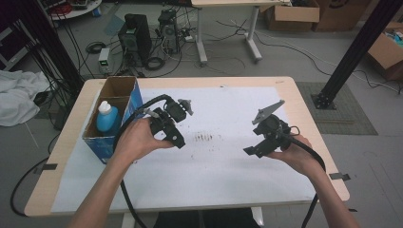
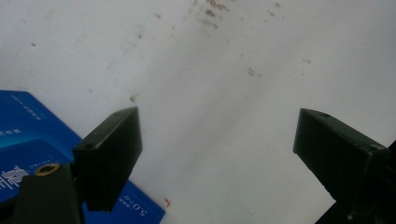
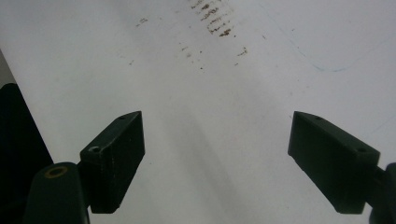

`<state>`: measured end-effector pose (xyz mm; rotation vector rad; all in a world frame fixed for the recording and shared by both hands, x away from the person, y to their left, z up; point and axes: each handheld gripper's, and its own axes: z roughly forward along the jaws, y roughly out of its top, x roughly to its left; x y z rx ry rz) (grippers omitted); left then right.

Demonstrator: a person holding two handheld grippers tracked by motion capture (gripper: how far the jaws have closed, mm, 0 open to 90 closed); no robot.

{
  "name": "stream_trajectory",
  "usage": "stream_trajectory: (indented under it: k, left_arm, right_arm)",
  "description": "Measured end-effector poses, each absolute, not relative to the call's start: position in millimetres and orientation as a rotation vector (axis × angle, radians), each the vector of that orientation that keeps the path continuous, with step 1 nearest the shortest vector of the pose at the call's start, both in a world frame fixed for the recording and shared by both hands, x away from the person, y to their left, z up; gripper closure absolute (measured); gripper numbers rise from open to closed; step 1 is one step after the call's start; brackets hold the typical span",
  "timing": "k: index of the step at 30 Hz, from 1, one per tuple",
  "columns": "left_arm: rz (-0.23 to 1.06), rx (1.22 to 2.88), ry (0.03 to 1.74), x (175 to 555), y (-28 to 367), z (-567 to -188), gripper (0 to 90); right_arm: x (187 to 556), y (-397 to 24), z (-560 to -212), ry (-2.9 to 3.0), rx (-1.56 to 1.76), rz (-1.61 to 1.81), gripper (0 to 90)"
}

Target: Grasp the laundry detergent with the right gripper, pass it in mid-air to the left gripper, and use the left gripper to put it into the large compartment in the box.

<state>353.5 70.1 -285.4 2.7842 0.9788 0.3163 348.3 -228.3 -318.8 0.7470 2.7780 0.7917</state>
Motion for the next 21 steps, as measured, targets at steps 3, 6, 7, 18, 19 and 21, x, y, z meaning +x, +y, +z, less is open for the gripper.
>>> stream_trajectory:
  k: [3, 6, 7, 18, 19, 21]
  left_arm:
    - [0.315, 2.780, 0.977, 352.5, 69.7, -288.9, 16.1]
    - [0.312, 2.774, 0.972, 352.2, 69.1, -288.2, 16.1]
    - [0.314, 2.772, 0.969, 352.1, 68.9, -287.7, 16.1]
    - [0.313, 2.765, 0.967, 352.9, 66.4, -285.7, 16.1]
    - [0.316, 2.765, 0.965, 352.7, 66.1, -285.5, 16.1]
    - [0.316, 2.766, 0.962, 352.7, 65.4, -285.3, 16.1]
  right_arm:
    - [348.6, -227.8, -318.9, 2.779, 0.742, 0.792, 18.5]
    - [349.4, -227.5, -318.1, 2.777, 0.744, 0.791, 18.5]
    - [349.4, -227.6, -318.0, 2.777, 0.744, 0.792, 18.6]
    - [351.0, -230.9, -321.6, 2.774, 0.758, 0.792, 18.6]
    - [351.0, -231.0, -321.9, 2.774, 0.758, 0.791, 18.5]
    - [351.0, -231.3, -322.1, 2.775, 0.759, 0.791, 18.5]
